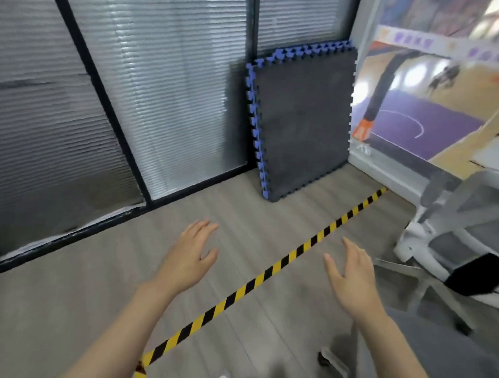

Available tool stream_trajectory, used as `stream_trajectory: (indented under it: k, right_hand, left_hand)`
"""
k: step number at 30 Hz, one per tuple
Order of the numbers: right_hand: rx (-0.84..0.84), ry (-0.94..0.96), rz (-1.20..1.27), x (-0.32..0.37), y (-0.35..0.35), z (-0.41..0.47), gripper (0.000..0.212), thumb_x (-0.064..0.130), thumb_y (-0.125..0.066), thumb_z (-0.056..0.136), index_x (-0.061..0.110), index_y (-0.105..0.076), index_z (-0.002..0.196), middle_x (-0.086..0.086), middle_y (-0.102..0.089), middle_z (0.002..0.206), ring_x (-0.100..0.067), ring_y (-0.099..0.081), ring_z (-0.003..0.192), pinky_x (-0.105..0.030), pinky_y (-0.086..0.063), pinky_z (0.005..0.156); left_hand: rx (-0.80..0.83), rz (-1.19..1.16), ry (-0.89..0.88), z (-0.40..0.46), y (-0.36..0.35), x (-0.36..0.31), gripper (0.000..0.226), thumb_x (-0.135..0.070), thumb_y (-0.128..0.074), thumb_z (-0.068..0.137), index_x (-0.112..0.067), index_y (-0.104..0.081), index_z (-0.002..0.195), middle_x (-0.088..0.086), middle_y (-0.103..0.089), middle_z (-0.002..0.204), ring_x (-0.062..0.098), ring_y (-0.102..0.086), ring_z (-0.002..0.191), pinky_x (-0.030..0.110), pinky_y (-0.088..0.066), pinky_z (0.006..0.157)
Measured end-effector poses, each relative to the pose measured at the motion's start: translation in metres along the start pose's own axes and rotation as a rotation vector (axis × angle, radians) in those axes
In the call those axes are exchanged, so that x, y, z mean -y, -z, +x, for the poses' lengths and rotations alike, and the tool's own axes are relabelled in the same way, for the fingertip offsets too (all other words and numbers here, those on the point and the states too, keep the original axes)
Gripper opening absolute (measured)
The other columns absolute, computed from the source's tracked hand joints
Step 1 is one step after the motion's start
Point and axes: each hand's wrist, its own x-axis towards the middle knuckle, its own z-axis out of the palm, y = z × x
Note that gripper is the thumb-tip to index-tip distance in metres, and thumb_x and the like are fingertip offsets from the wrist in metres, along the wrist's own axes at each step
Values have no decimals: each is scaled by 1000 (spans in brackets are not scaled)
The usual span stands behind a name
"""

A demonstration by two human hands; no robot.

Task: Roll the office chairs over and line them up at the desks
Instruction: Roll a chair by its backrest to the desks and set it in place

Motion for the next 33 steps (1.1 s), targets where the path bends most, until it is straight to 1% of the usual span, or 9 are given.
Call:
stream_trajectory:
  k: [2, 4, 7, 12, 17, 21, 25, 28, 33]
  right_hand:
    - [-32, -61, -14, 2, 3, 23, 67, 51, -41, 97, 16, -26, 153, -5, -26, 160, -23, -15, 150, -39, -13, 123]
    - [-79, -124, -50, -3, 8, 42, 67, 50, -44, 97, 15, -27, 152, -7, -29, 158, -24, -20, 148, -42, -17, 122]
    - [-140, -225, -74, -19, 23, 63, 70, 57, -41, 93, 17, -33, 149, -6, -36, 154, -24, -25, 146, -44, -22, 120]
    - [-239, -401, -89, -60, 54, 94, 66, 43, -49, 97, 12, -29, 152, -9, -29, 158, -26, -19, 148, -40, -15, 122]
    - [-351, -482, -97, -113, 86, 138, 65, 44, -49, 95, 8, -37, 147, -13, -41, 150, -30, -31, 141, -43, -22, 119]
    - [-396, -569, -63, -153, 120, 173, 65, 38, -55, 96, 7, -34, 149, -13, -38, 153, -28, -28, 143, -41, -19, 120]
    - [-434, -628, -19, -194, 154, 200, 65, 39, -56, 94, 8, -35, 148, -12, -42, 149, -27, -32, 140, -43, -23, 118]
    - [-456, -689, -38, -224, 177, 210, 66, 42, -54, 94, 8, -36, 147, -11, -43, 148, -28, -32, 141, -43, -24, 118]
    - [-540, -772, -58, -260, 216, 219, 61, 34, -56, 96, 3, -38, 145, -14, -42, 149, -31, -32, 141, -41, -19, 120]
  left_hand:
    - [51, 11, -68, 50, 3, -1, 53, -30, -50, 100, -23, -33, 150, -2, -23, 161, 14, -13, 149, 23, -10, 116]
    - [99, 4, -121, 98, 2, -8, 53, -28, -50, 100, -23, -33, 151, -2, -23, 161, 15, -13, 149, 24, -9, 115]
    - [177, -16, -222, 159, -15, -32, 53, -27, -50, 100, -24, -33, 150, -3, -23, 160, 14, -13, 149, 24, -10, 116]
    - [296, -38, -368, 242, -62, -86, 51, -29, -50, 100, -24, -36, 149, -5, -24, 160, 12, -15, 148, 31, -18, 119]
    - [367, -17, -499, 318, -115, -156, 51, -33, -50, 100, -27, -36, 149, -7, -25, 160, 12, -16, 148, 37, -21, 121]
    - [399, -8, -578, 372, -148, -226, 51, -31, -50, 100, -28, -36, 149, -8, -26, 159, 13, -17, 149, 36, -20, 121]
    - [430, 0, -641, 416, -178, -293, 50, -31, -48, 101, -26, -36, 149, -7, -24, 160, 12, -14, 149, 32, -14, 120]
    - [471, 15, -703, 442, -200, -340, 50, -30, -48, 101, -25, -35, 149, -6, -25, 160, 13, -14, 149, 32, -14, 120]
    - [558, -9, -799, 476, -251, -406, 51, -34, -50, 100, -26, -36, 149, -5, -25, 160, 15, -15, 149, 32, -16, 120]
